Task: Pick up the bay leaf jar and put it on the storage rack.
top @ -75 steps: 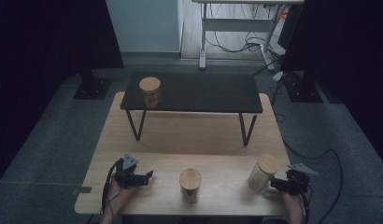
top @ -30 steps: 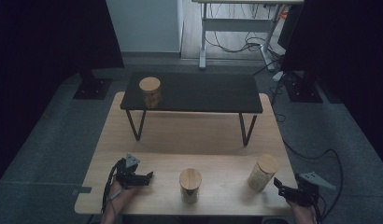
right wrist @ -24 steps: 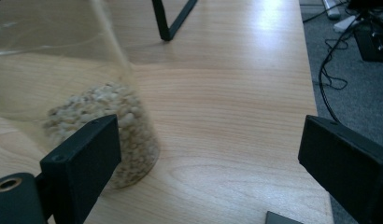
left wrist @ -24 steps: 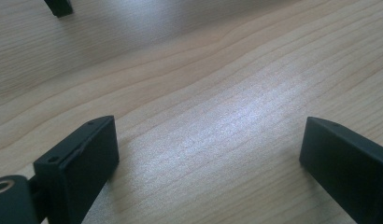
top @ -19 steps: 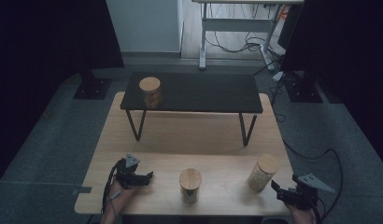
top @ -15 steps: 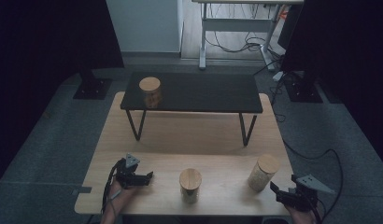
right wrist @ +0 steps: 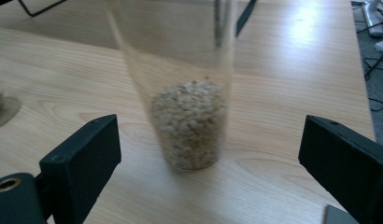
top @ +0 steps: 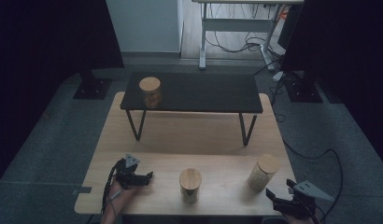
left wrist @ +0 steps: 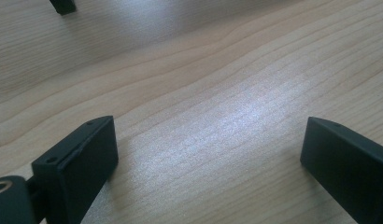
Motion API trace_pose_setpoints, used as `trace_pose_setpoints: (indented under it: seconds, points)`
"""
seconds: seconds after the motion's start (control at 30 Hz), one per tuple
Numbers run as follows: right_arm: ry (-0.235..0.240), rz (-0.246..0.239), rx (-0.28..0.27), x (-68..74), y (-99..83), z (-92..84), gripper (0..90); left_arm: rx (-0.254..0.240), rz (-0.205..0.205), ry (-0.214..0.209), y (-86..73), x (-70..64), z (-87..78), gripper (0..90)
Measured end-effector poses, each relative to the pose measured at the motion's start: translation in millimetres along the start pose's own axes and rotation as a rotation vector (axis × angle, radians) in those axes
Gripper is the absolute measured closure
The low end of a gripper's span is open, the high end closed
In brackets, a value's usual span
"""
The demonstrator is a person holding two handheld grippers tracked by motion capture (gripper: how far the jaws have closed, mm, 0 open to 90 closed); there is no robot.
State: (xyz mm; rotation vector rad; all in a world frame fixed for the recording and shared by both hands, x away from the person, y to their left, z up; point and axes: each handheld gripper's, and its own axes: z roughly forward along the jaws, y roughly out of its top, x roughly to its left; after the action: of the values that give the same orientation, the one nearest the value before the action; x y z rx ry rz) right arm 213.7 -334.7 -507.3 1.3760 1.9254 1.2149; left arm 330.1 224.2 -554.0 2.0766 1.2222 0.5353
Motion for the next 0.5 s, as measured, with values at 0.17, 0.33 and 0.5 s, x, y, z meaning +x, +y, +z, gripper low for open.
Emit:
trace_pose_setpoints:
  seconds: [0.17,0.33,0.5]
  points:
    - [0.028,-0.001,-0.024,10.1,2.5,-2.9,5.3,0.0,-0.001,0.001,-0.1,0.0,-0.1,3.7]
    - [0.058,-0.011,-0.023,20.7,3.6,-2.2,5.4,0.0,-0.002,0.002,-0.1,-0.1,-0.1,3.6]
    - [0.075,-0.021,-0.03,28.8,5.3,-1.5,5.4,0.0,-0.002,0.002,-0.1,0.0,-0.1,3.6]
